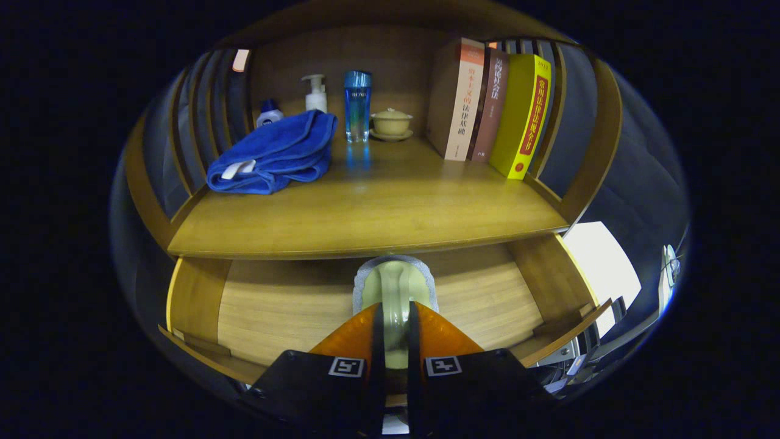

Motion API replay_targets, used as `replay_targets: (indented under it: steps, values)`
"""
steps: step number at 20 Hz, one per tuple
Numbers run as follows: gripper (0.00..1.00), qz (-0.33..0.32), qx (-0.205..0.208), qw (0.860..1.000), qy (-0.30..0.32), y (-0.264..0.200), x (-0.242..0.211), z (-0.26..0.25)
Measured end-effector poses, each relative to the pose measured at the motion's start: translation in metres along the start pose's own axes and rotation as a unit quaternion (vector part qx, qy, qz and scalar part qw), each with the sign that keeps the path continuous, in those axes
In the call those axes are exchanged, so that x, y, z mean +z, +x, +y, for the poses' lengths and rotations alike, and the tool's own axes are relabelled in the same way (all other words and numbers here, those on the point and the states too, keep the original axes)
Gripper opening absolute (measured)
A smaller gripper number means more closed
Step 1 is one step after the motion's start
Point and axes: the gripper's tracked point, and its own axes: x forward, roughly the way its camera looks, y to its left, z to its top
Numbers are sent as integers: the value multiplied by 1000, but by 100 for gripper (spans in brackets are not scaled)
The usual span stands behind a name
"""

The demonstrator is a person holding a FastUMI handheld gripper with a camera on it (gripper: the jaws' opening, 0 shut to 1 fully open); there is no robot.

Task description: Pull open the drawer, take out the items inside it, and place them on the countertop above the cabinet.

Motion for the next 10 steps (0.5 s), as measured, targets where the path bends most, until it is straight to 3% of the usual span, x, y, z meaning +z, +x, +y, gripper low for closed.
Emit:
replay_targets:
  steps: [10]
  values:
    - [23,-42,6,999,13,-26,10,-1]
